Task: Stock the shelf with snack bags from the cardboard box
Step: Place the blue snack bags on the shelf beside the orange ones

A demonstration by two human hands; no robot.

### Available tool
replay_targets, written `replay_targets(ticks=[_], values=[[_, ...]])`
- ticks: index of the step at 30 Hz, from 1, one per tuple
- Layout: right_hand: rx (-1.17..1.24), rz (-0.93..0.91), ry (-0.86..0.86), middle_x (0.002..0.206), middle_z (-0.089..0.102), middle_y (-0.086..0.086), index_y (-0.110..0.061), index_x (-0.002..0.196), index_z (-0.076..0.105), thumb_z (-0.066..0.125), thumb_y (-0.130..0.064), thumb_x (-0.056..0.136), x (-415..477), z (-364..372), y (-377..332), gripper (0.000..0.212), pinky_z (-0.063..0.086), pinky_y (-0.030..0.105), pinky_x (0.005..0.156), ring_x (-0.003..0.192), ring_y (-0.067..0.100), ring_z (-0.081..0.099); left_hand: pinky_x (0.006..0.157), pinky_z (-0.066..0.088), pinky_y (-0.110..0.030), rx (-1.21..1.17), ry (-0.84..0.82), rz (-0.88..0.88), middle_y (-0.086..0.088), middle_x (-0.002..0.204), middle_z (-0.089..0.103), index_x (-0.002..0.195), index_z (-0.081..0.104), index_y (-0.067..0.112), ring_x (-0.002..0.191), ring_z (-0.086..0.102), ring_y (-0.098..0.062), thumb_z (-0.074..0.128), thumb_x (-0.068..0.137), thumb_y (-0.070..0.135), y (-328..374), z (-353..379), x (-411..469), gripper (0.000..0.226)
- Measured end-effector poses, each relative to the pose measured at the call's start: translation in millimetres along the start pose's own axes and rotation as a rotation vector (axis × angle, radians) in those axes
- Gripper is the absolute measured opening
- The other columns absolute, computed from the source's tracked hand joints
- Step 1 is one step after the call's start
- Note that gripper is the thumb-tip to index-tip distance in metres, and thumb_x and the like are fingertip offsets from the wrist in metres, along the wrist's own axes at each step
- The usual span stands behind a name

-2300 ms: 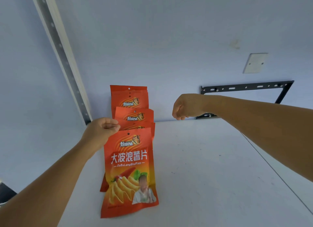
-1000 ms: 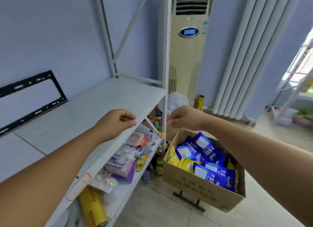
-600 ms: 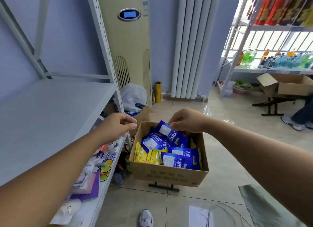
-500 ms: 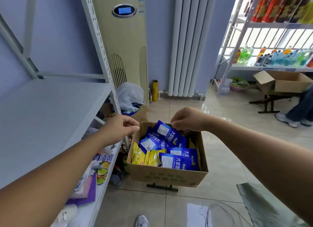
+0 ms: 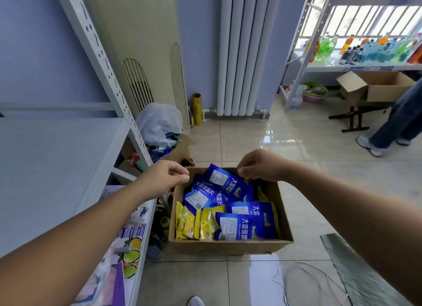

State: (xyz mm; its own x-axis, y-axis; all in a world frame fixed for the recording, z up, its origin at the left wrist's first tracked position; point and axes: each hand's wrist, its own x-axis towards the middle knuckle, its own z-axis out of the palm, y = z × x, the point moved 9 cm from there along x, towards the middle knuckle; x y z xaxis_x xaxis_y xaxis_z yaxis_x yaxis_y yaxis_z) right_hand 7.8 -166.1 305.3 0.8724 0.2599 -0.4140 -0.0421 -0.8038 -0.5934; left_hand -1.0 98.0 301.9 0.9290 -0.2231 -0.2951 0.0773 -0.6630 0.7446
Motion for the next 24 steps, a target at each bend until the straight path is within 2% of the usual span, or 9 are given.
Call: replay_targets(ticks=[2,5,7,13,17,20,24], values=[[0.023,0.040,0.001,0.098,0.075,-0.002,-0.023,0.107,0.072,0.069,-0.033,0.092,5,-2,21,0.018,0.060,0.044,0.088,0.095,0.015,0.072,0.066,0.051,-0.024,0.026,-0.048,0.000,0.009,0.096,0.074,0.098,0.073,0.030,0.091,0.068,-0.007,0.074,0.087,0.033,5,14,23,0.012],[0.006,0.085,-0.013,0.098,0.073,-0.007,-0.026,0.106,0.071,0.068,-0.033,0.093,11,-5,54,0.015,0.060,0.039,0.088,0.094,0.008,0.068,0.082,0.057,-0.030,0.050,-0.126,-0.012,0.010,0.099,0.073,0.098,0.073,0.031,0.095,0.067,-0.005,0.075,0.086,0.034,15,40,57,0.013],[-0.002,0.124,-0.016,0.096,0.073,-0.007,-0.022,0.109,0.072,0.067,-0.031,0.094,16,-9,80,0.018,0.059,0.038,0.089,0.092,0.006,0.067,0.085,0.057,-0.033,0.072,-0.166,-0.018,0.012,0.098,0.073,0.097,0.072,0.033,0.096,0.067,-0.005,0.074,0.086,0.035,23,59,78,0.011],[0.066,0.242,-0.023,0.090,0.075,-0.005,-0.018,0.106,0.074,0.066,-0.032,0.094,46,-18,158,0.020,0.060,0.037,0.087,0.087,0.007,0.069,0.080,0.056,-0.028,0.085,-0.221,-0.051,0.011,0.091,0.074,0.093,0.073,0.033,0.090,0.069,-0.003,0.076,0.085,0.031,36,107,131,0.009],[0.129,0.277,-0.049,0.088,0.073,-0.007,-0.021,0.099,0.072,0.066,-0.032,0.095,71,-9,197,0.014,0.060,0.033,0.082,0.085,0.005,0.068,0.073,0.050,-0.017,0.124,-0.242,-0.066,0.011,0.093,0.072,0.099,0.071,0.030,0.090,0.067,-0.001,0.074,0.087,0.028,37,132,166,0.013],[0.187,0.300,-0.090,0.088,0.072,-0.008,-0.025,0.094,0.071,0.065,-0.033,0.096,90,9,222,0.010,0.059,0.029,0.074,0.085,0.004,0.068,0.078,0.052,-0.020,0.134,-0.246,-0.060,0.010,0.094,0.071,0.100,0.070,0.028,0.090,0.066,-0.002,0.074,0.088,0.025,29,153,195,0.013],[0.245,0.386,-0.132,0.097,0.074,-0.001,-0.017,0.106,0.071,0.064,-0.034,0.097,109,39,252,0.021,0.062,0.040,0.081,0.093,0.013,0.070,0.080,0.052,-0.019,0.168,-0.272,-0.054,0.010,0.096,0.068,0.106,0.068,0.024,0.088,0.064,-0.001,0.073,0.089,0.022,12,186,234,0.018]])
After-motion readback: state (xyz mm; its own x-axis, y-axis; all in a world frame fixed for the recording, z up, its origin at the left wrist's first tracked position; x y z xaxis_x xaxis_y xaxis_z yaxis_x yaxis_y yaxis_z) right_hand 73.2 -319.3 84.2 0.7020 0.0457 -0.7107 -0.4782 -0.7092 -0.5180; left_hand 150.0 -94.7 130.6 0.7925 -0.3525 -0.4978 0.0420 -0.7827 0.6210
